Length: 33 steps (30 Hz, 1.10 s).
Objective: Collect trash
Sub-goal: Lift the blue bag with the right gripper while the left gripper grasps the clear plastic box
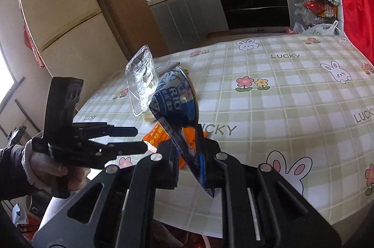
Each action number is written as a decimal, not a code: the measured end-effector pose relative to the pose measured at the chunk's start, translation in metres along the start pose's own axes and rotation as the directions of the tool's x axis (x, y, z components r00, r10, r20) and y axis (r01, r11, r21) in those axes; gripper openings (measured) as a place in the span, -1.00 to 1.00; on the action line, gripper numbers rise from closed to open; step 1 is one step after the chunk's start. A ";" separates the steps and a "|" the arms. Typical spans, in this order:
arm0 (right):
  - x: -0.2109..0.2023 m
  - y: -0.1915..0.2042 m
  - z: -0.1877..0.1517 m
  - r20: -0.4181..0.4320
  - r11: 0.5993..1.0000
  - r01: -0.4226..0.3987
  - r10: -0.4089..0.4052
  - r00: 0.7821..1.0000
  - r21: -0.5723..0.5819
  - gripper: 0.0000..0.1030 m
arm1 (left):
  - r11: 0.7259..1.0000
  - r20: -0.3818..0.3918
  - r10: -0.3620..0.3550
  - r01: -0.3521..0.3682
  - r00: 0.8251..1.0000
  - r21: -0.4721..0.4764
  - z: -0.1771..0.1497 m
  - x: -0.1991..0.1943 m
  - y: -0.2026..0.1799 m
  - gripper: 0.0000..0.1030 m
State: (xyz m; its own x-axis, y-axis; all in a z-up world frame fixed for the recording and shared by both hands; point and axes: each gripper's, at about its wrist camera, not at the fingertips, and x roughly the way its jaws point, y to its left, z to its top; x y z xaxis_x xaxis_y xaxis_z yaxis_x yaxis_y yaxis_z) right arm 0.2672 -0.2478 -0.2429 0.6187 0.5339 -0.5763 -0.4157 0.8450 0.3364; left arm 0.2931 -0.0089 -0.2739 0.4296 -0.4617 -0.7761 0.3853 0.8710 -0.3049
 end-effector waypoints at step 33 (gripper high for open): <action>-0.027 -0.025 -0.010 0.046 0.998 0.006 -0.008 0.999 0.058 -0.69 | 0.992 -0.161 -0.125 0.127 0.979 0.001 0.026 0.040 0.011 0.45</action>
State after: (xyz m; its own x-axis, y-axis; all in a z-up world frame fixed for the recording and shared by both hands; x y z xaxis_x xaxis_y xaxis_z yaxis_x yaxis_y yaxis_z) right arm 0.2537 -0.2835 -0.2428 0.6524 0.5277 -0.5440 -0.3726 0.8484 0.3762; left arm 0.3359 -0.0224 -0.2940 0.2408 -0.5337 -0.8107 0.4374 0.8053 -0.4002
